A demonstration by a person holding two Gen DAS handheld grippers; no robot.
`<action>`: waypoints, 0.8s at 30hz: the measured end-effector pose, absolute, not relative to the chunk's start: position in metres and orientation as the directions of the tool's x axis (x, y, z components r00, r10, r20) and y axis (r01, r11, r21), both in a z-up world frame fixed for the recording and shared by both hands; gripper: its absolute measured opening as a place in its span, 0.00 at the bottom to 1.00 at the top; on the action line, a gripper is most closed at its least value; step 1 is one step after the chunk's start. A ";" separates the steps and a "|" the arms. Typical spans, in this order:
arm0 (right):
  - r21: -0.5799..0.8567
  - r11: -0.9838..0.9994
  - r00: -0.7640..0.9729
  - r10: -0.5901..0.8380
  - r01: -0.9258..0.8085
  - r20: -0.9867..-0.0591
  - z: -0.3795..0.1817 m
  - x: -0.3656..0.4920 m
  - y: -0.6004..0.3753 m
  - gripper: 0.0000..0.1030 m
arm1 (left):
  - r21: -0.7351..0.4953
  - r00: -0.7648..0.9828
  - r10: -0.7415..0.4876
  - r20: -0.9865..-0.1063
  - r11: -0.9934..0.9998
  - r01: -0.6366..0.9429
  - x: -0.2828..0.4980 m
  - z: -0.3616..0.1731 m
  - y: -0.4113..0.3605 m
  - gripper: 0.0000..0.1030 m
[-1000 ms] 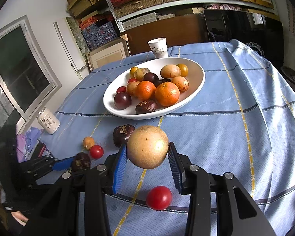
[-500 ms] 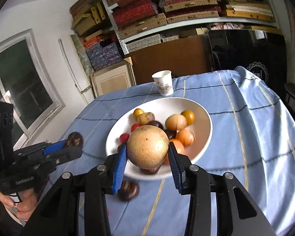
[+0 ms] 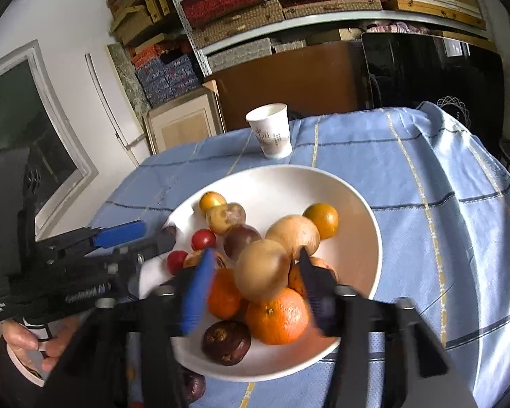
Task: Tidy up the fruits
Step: 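Carry both fruits onto the white plate and open both tools, then move the right tool to a red tomato and grasp it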
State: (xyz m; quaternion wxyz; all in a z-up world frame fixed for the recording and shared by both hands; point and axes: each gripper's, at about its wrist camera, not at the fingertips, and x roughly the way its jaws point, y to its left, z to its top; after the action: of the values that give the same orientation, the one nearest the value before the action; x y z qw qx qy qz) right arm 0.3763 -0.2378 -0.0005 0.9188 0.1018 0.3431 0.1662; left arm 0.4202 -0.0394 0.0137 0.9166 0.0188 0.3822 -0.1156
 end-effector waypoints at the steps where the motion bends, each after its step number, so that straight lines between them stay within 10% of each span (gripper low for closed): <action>1: 0.303 0.923 0.721 0.375 -0.236 -0.583 0.005 0.373 -0.240 0.57 | -0.048 0.696 -0.196 -0.691 0.973 0.226 0.414 0.019 -0.039 0.81; 5: 0.297 0.919 0.745 0.386 -0.260 -0.544 0.028 0.348 -0.247 0.58 | -0.046 0.732 -0.194 -0.654 0.975 0.217 0.376 0.038 -0.029 0.95; 24: 0.145 0.935 0.641 0.330 -0.324 -0.694 -0.029 0.222 -0.235 0.64 | -0.064 0.748 -0.085 -0.658 0.996 0.056 0.224 -0.021 0.019 0.95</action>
State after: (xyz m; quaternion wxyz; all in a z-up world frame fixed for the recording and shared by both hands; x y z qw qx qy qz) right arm 0.2216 -0.2347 -0.0289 0.9057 0.0037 0.3836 0.1804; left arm 0.2243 0.0190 -0.0205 0.9346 -0.0200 0.3531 -0.0377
